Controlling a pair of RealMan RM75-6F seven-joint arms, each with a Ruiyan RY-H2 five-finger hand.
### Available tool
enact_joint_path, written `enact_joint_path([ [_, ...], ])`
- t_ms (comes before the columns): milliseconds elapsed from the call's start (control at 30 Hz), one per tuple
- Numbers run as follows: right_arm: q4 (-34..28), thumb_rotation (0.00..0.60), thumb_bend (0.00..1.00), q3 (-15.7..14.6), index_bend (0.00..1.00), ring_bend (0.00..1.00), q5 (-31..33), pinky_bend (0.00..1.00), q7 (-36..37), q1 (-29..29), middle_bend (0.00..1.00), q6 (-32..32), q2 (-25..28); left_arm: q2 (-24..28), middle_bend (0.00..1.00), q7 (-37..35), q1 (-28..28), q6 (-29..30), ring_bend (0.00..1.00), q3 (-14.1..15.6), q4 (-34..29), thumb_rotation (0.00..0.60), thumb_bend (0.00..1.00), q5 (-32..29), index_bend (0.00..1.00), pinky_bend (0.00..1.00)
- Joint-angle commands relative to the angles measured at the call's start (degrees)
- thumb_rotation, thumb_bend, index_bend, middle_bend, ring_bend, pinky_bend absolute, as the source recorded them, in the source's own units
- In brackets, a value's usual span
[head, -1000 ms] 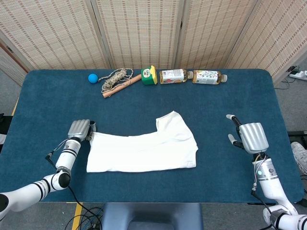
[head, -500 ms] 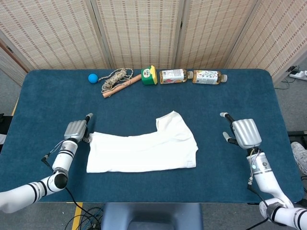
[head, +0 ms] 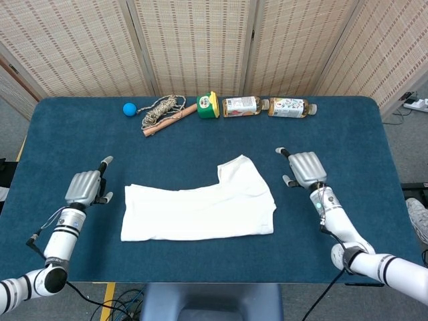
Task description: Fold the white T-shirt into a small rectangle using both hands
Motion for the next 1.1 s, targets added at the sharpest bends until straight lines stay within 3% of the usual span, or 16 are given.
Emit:
enact_joint_path([
  [33, 3.6, 0.600, 0.37, 0.5, 0.14, 0.92, 7.8, 1.00, -6.0, 5.1, 0.88, -3.6, -3.8, 2.4, 0.80, -2.2, 2.2, 1.9, 0.74, 1.0, -2.8, 0.600, 0.35, 3.1, 0.00, 0.93],
  [467, 17.8, 0.600, 0.39, -1.1, 0.14, 0.93, 26.5, 1.00, -15.8, 16.6, 0.88, -7.5, -15.4, 5.2, 0.80, -6.7, 6.7, 4.6, 0.74, 3.2, -6.2, 0.600, 0.35, 9.9, 0.00, 0.93],
  [833, 31.6, 0.600, 0.47, -1.7, 0.16, 0.93, 35.0, 1.00, -18.4, 23.2, 0.88, -14.3, -23.7, 6.4, 0.80, -10.3, 9.4, 5.5, 0.74, 4.0, -5.9, 0.600, 0.35, 13.1, 0.00, 0.93],
  [1100, 37.6, 0.600, 0.48, -1.9, 0.17, 0.93, 37.8, 1.00, -18.7, 26.1, 0.89, -18.1, -26.7, 7.2, 0.80, -12.3, 11.1, 6.5, 0.74, 4.3, -6.1, 0.600, 0.35, 15.0, 0.00, 0.93],
])
